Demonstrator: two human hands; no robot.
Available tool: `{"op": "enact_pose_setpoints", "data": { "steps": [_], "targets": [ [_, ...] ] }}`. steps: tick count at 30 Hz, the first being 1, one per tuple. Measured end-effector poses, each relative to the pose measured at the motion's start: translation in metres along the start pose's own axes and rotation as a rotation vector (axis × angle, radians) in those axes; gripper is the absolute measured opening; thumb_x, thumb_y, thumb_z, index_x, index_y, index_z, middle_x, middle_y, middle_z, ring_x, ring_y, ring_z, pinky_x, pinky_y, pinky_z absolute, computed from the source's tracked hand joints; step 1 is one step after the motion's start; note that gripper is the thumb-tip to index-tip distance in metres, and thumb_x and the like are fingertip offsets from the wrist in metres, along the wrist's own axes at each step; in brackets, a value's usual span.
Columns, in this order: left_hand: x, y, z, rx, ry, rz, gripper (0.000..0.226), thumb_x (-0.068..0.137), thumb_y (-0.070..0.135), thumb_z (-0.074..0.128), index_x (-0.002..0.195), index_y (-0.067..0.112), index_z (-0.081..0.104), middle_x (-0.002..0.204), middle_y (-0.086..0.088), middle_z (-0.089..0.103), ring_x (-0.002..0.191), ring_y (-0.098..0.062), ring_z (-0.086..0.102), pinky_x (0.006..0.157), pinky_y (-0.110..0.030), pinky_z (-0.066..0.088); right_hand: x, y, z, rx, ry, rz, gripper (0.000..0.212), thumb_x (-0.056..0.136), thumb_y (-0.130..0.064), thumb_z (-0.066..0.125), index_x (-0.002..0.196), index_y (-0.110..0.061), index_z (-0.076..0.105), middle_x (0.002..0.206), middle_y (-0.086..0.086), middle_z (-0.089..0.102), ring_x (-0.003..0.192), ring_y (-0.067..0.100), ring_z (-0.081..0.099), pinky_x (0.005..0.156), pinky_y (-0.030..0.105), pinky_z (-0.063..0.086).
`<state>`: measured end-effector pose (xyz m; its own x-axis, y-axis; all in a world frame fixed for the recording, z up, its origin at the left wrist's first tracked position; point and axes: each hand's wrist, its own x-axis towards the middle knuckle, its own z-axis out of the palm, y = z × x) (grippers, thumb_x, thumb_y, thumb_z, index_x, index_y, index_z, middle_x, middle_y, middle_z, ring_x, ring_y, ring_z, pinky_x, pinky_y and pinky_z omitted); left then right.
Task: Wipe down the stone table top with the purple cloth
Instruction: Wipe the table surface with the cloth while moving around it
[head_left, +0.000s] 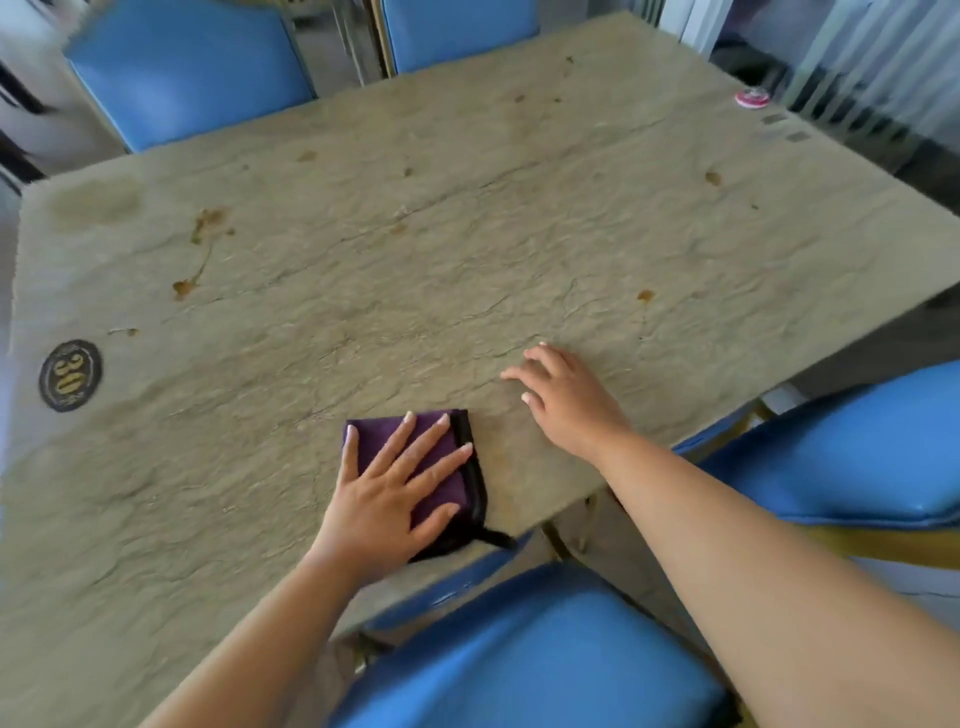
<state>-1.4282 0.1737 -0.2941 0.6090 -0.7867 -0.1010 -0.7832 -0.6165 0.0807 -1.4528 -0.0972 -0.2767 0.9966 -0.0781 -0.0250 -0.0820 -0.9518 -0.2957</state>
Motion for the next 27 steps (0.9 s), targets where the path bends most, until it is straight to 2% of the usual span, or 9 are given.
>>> {"op": "enact_pose_setpoints", "data": {
  "steps": [5,7,10,13,16,18,22,25,27],
  "targets": [
    [0.104,-0.005,-0.007,-0.131,0.013,-0.744,0.062,0.092,0.062,0.016,0.15,0.047,-0.003,0.161,0.014,-0.012,0.148,-0.02,-0.017,0.108,-0.071,-0.008,0.022,0.032,0.009,0.018,0.125,-0.024,0.038,0.095,-0.02,0.046,0.132,-0.015,0.051,0.143,0.015,0.041,0.138,0.033,0.032,0.111,0.045,0.034],
    [0.153,0.008,-0.015,-0.186,0.003,-0.88,0.064,0.093,0.061,0.015,0.151,0.042,-0.004,0.161,0.01,-0.015,0.147,-0.025,-0.019,0.106,-0.073,-0.007,0.028,0.04,0.014,0.032,0.129,-0.009,0.045,0.097,-0.029,0.034,0.139,-0.017,0.043,0.147,0.014,0.037,0.141,0.031,0.028,0.113,0.044,0.031],
    [0.192,0.031,-0.018,-0.186,-0.007,-0.801,0.064,0.094,0.06,0.014,0.151,0.04,-0.006,0.161,0.01,-0.015,0.147,-0.025,-0.019,0.107,-0.072,-0.01,0.033,0.043,0.02,0.123,0.206,0.028,0.049,0.098,-0.025,0.029,0.144,-0.01,0.035,0.15,0.015,0.034,0.143,0.028,0.026,0.115,0.04,0.029],
    [0.168,0.051,-0.013,-0.113,0.02,-0.514,0.062,0.094,0.062,0.012,0.151,0.043,-0.005,0.161,0.013,-0.012,0.148,-0.02,-0.018,0.111,-0.067,-0.011,0.038,0.043,0.019,0.191,0.248,0.121,0.049,0.097,-0.011,0.036,0.145,-0.005,0.03,0.154,0.015,0.026,0.146,0.026,0.018,0.114,0.031,0.027],
    [0.11,0.044,-0.011,-0.033,0.006,-0.142,0.06,0.094,0.061,0.022,0.15,0.047,0.005,0.161,0.015,0.0,0.15,-0.017,-0.005,0.114,-0.065,0.004,0.042,0.043,0.022,0.127,0.227,0.112,0.047,0.099,-0.02,0.029,0.14,-0.002,0.041,0.151,0.018,0.034,0.144,0.032,0.023,0.113,0.04,0.032],
    [0.089,0.018,-0.011,-0.004,-0.014,-0.068,0.061,0.093,0.061,0.028,0.149,0.049,0.008,0.161,0.016,0.004,0.15,-0.015,0.0,0.115,-0.064,0.007,0.042,0.043,0.022,0.104,0.217,0.104,0.051,0.1,-0.029,0.024,0.139,-0.002,0.043,0.15,0.018,0.036,0.144,0.032,0.024,0.114,0.039,0.028],
    [0.128,-0.013,-0.015,-0.113,0.062,-0.512,0.061,0.091,0.062,0.024,0.148,0.051,0.007,0.161,0.019,0.0,0.149,-0.013,-0.005,0.114,-0.064,-0.001,0.041,0.046,0.024,0.108,0.222,0.093,0.045,0.1,-0.011,0.035,0.145,-0.004,0.034,0.155,0.015,0.026,0.147,0.027,0.013,0.118,0.038,0.024],
    [0.195,-0.006,-0.021,-0.174,0.066,-0.901,0.061,0.093,0.061,0.019,0.15,0.047,0.002,0.161,0.015,-0.009,0.148,-0.019,-0.014,0.111,-0.066,-0.009,0.041,0.045,0.023,0.144,0.245,0.088,0.06,0.09,0.009,0.038,0.147,-0.005,0.029,0.156,0.015,0.024,0.147,0.026,0.012,0.118,0.037,0.023],
    [0.234,0.005,-0.025,-0.221,0.054,-1.014,0.064,0.092,0.06,0.015,0.151,0.042,0.0,0.162,0.011,-0.011,0.147,-0.025,-0.017,0.107,-0.07,-0.009,0.04,0.043,0.02,0.194,0.252,0.087,0.07,0.084,0.015,0.032,0.15,-0.005,0.02,0.158,0.014,0.019,0.148,0.023,0.008,0.118,0.034,0.022]
  ]
}}
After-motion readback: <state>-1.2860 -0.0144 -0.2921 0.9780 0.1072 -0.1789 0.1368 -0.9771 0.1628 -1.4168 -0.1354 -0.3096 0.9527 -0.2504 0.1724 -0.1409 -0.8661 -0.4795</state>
